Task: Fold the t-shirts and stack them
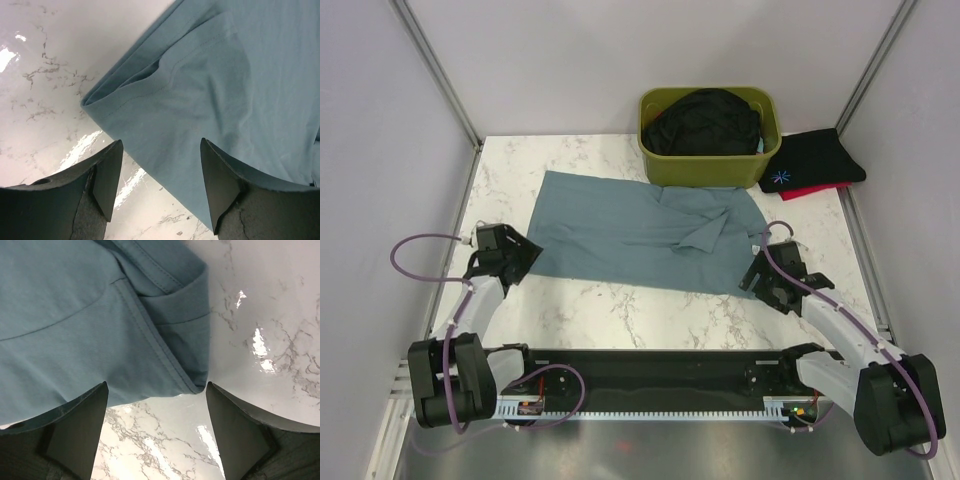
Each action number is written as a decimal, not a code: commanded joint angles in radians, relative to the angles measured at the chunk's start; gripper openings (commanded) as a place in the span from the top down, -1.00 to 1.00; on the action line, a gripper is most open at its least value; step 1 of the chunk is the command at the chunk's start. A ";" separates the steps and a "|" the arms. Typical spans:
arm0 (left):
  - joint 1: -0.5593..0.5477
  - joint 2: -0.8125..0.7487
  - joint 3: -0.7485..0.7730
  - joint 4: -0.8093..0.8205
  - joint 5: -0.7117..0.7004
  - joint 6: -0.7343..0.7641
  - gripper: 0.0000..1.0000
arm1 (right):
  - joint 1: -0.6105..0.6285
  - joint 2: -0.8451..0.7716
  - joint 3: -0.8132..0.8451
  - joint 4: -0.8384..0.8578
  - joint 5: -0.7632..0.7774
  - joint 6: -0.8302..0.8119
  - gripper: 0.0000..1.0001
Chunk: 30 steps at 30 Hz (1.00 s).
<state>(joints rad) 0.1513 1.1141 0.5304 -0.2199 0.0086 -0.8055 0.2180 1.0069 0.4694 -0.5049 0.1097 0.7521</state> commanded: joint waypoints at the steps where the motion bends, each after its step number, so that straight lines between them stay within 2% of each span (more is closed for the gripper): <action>1: 0.007 0.021 -0.009 0.059 -0.015 -0.041 -0.40 | -0.008 -0.028 -0.021 0.022 0.060 0.061 -0.73; 7: 0.007 0.010 -0.052 0.088 -0.047 -0.053 -0.37 | -0.009 -0.061 -0.055 0.037 0.116 0.110 -0.53; 9: 0.007 0.012 -0.055 0.099 -0.047 -0.057 -0.36 | -0.009 -0.019 -0.058 0.058 0.113 0.107 -0.35; 10: 0.007 0.013 -0.056 0.100 -0.053 -0.055 -0.36 | -0.008 -0.004 -0.064 0.084 0.114 0.105 -0.23; 11: 0.005 0.013 -0.056 0.105 -0.055 -0.054 -0.36 | -0.008 0.024 -0.067 0.098 0.113 0.104 0.09; 13: 0.007 0.010 -0.064 0.117 -0.064 -0.049 -0.36 | -0.011 0.042 -0.078 0.135 0.113 0.102 0.38; 14: 0.008 0.010 -0.066 0.123 -0.067 -0.049 -0.37 | -0.011 0.051 -0.080 0.143 0.111 0.102 0.62; 15: 0.008 0.013 -0.066 0.126 -0.071 -0.049 -0.36 | -0.011 0.052 -0.077 0.149 0.111 0.101 0.69; 27: 0.008 0.122 -0.067 0.125 -0.099 -0.067 -0.32 | -0.042 0.065 -0.021 0.146 0.111 0.046 0.85; 30: 0.008 0.157 -0.060 0.137 -0.128 -0.054 -0.22 | -0.060 0.050 -0.006 0.140 0.096 0.032 0.89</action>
<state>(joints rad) 0.1516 1.2346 0.4686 -0.0971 -0.0525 -0.8478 0.1780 1.0740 0.4240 -0.3592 0.2012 0.8101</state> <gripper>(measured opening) 0.624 0.147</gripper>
